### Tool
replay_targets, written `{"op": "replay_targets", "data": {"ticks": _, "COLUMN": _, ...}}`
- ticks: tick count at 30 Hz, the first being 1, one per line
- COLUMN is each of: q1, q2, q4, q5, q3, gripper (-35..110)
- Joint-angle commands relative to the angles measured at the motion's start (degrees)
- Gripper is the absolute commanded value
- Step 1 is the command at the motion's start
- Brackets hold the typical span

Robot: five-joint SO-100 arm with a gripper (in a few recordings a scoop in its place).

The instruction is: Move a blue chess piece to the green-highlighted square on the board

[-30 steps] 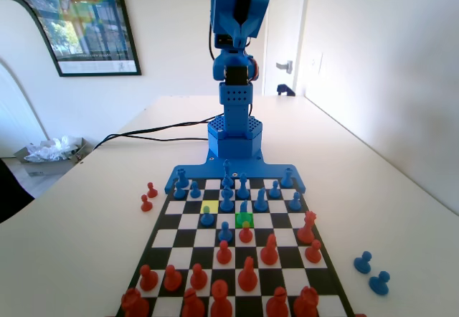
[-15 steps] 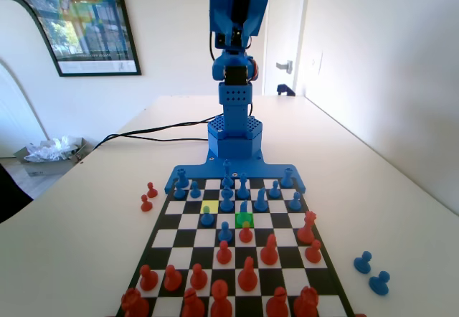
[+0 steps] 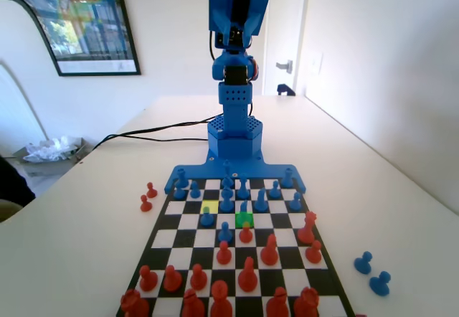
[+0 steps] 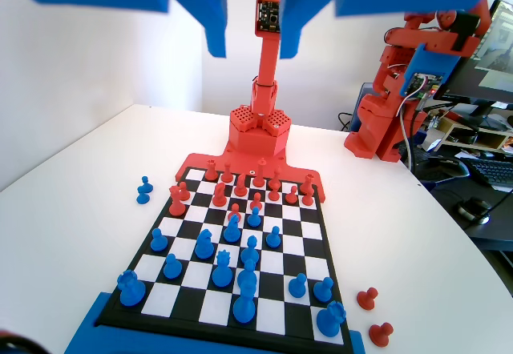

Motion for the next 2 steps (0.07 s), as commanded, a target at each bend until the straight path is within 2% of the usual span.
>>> {"op": "replay_targets", "data": {"ticks": 1, "q1": 0.00, "q2": 1.32, "q4": -0.88, "q5": -0.62, "q3": 0.35, "gripper": 10}}
{"op": "replay_targets", "data": {"ticks": 2, "q1": 0.00, "q2": 1.32, "q4": -0.88, "q5": -0.62, "q3": 0.35, "gripper": 10}}
